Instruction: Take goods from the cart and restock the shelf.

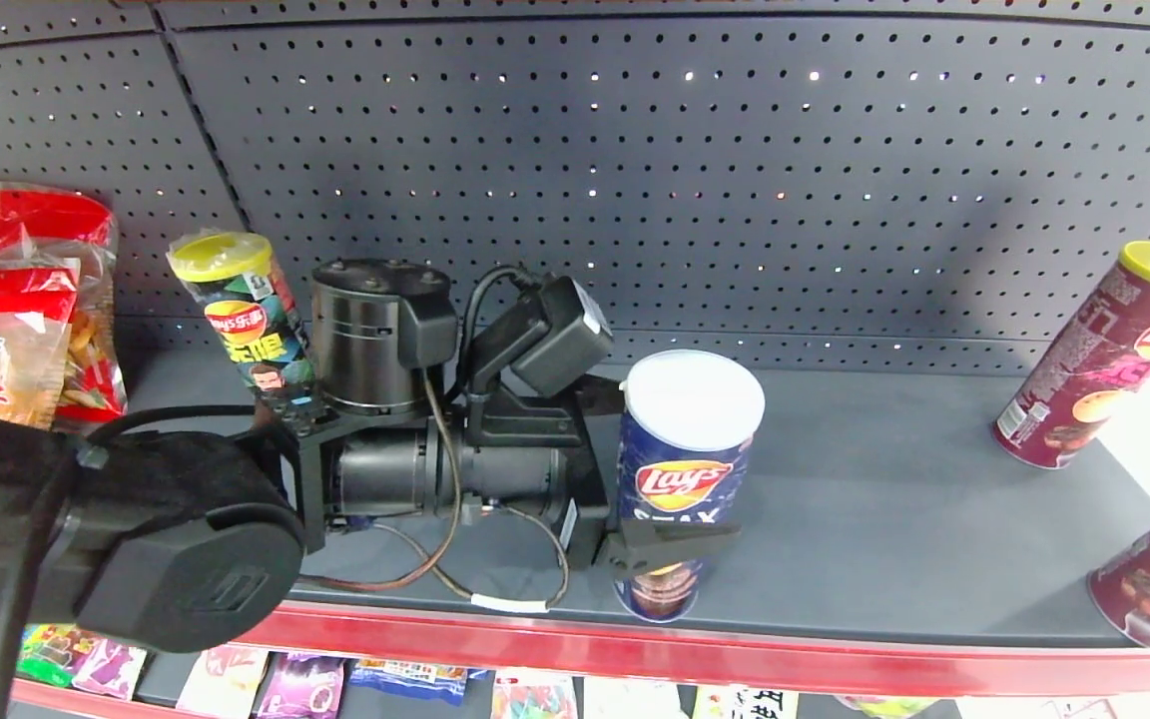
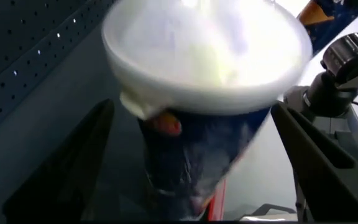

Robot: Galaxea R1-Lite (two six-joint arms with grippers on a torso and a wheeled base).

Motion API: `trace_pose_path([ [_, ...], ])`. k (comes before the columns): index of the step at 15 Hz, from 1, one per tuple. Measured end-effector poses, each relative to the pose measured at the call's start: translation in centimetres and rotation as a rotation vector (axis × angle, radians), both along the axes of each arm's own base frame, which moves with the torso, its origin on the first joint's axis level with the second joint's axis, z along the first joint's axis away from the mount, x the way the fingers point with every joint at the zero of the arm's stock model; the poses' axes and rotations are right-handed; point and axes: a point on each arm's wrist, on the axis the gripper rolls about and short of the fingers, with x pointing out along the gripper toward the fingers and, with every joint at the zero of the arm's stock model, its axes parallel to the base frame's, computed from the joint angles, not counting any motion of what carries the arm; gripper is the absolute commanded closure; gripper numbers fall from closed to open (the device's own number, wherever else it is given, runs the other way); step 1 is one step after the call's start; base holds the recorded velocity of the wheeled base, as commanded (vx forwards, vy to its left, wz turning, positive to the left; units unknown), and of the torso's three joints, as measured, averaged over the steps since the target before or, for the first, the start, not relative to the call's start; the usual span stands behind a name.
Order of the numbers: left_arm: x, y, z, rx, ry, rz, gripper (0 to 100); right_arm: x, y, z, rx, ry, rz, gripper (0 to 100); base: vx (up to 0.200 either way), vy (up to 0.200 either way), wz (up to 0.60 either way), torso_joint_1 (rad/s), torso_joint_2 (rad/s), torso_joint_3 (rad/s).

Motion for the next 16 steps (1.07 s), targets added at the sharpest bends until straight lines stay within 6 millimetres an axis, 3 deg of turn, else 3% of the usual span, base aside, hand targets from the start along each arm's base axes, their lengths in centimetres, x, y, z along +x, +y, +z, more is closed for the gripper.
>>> trace_pose_path([
  [3, -1.1, 1.6, -0.3, 0.013, 0.02, 0.019, 0, 0.3, 0.1, 1.0, 0.0, 0.009, 0.028, 100, 0.0, 0.0, 0.0, 0.0, 0.0, 0.0],
  [8, -4.1, 7.3, -0.7, 0.033, 0.047, 0.119, 0, 3.0, 0.6, 5.4, -0.005, 0.097, 0.118, 100, 0.0, 0.0, 0.0, 0.0, 0.0, 0.0],
  [12, -8.1, 12.0, -1.5, 0.034, 0.087, 0.304, 0, 8.2, 1.4, 8.4, -0.053, 0.149, 0.188, 100, 0.0, 0.0, 0.0, 0.0, 0.0, 0.0],
  [16, -13.1, 15.8, -2.9, 0.023, 0.171, 0.522, 0, 15.4, 3.4, 11.0, -0.086, 0.167, 0.255, 100, 0.0, 0.0, 0.0, 0.0, 0.0, 0.0],
])
